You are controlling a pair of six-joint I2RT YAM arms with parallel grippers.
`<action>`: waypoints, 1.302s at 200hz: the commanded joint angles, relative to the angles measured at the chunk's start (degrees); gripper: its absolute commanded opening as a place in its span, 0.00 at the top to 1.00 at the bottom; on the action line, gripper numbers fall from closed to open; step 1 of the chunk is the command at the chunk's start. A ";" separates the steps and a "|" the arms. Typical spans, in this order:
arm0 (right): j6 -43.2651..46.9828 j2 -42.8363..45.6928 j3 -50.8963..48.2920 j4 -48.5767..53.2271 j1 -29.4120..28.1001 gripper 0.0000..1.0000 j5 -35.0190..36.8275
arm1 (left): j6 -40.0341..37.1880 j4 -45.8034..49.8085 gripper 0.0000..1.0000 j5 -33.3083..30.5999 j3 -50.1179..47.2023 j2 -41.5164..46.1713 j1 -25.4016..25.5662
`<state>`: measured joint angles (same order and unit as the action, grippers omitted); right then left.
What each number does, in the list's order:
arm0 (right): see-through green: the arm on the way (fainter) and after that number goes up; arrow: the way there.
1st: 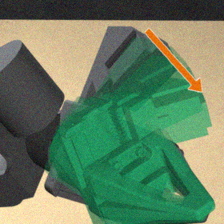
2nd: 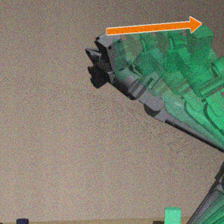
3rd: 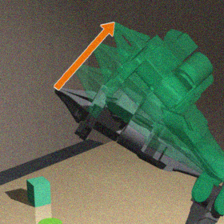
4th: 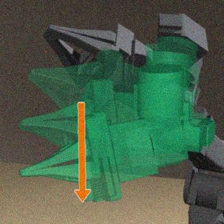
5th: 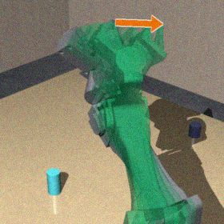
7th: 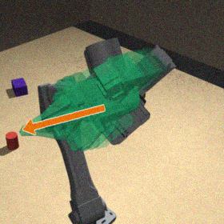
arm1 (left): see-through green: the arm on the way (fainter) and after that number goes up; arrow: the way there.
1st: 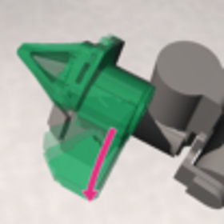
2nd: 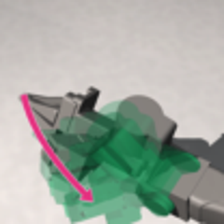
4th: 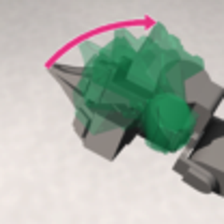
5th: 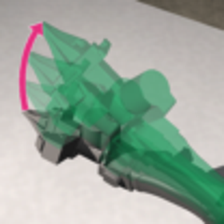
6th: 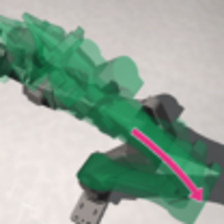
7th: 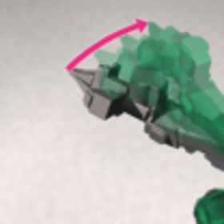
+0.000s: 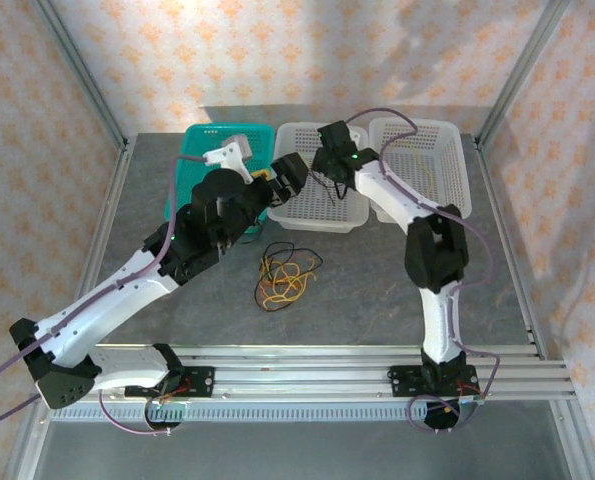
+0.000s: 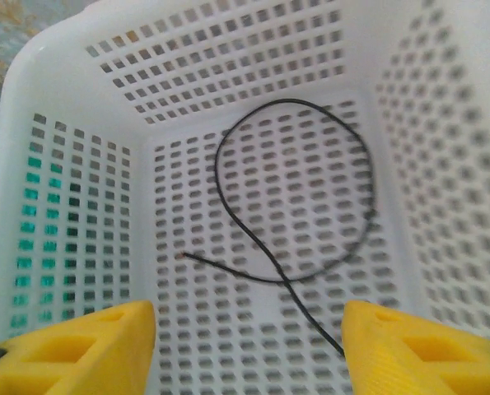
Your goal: Untangle the cables
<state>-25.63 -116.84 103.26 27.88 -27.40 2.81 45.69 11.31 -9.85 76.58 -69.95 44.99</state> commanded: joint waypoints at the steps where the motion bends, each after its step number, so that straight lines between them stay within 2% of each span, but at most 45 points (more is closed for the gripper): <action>1: 2.78 12.01 -6.24 -0.86 -1.76 0.39 4.55 | 0.57 2.31 0.01 -1.04 4.28 -2.26 0.65; 26: 3.35 21.90 -17.42 -1.93 -5.19 0.40 3.25 | 0.87 3.07 0.01 -1.29 7.62 -4.58 1.04; 46: 0.18 30.32 -27.50 -3.10 -8.98 0.41 2.51 | 1.50 4.05 0.01 -1.80 10.18 -6.26 1.11; 78: -9.95 42.58 -45.35 -8.61 -16.76 0.42 0.80 | 1.09 2.95 0.01 0.27 14.87 -9.52 1.10; 104: -19.67 47.06 -56.38 -15.32 -26.06 0.46 3.19 | 0.63 3.71 0.01 1.86 20.99 -13.19 1.48; 120: -23.86 47.23 -61.89 -21.51 -29.21 0.47 2.25 | 0.53 2.40 0.01 2.63 22.12 -14.02 1.67; 154: -28.09 43.83 -67.59 -30.44 -29.49 0.48 -1.24 | 0.46 1.38 0.01 3.62 23.65 -15.08 2.08; 201: -29.45 37.19 -66.68 -35.02 -29.34 0.52 -3.60 | 0.10 0.34 0.01 1.93 22.03 -14.07 2.14; 260: -32.34 30.57 -64.01 -35.29 -28.43 0.58 -3.63 | -0.35 -0.42 0.01 1.55 21.27 -13.83 2.17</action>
<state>-55.55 -84.42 36.91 -6.15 -56.51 -1.74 46.44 13.45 -7.81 98.19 -84.75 46.78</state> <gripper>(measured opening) 0.431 0.992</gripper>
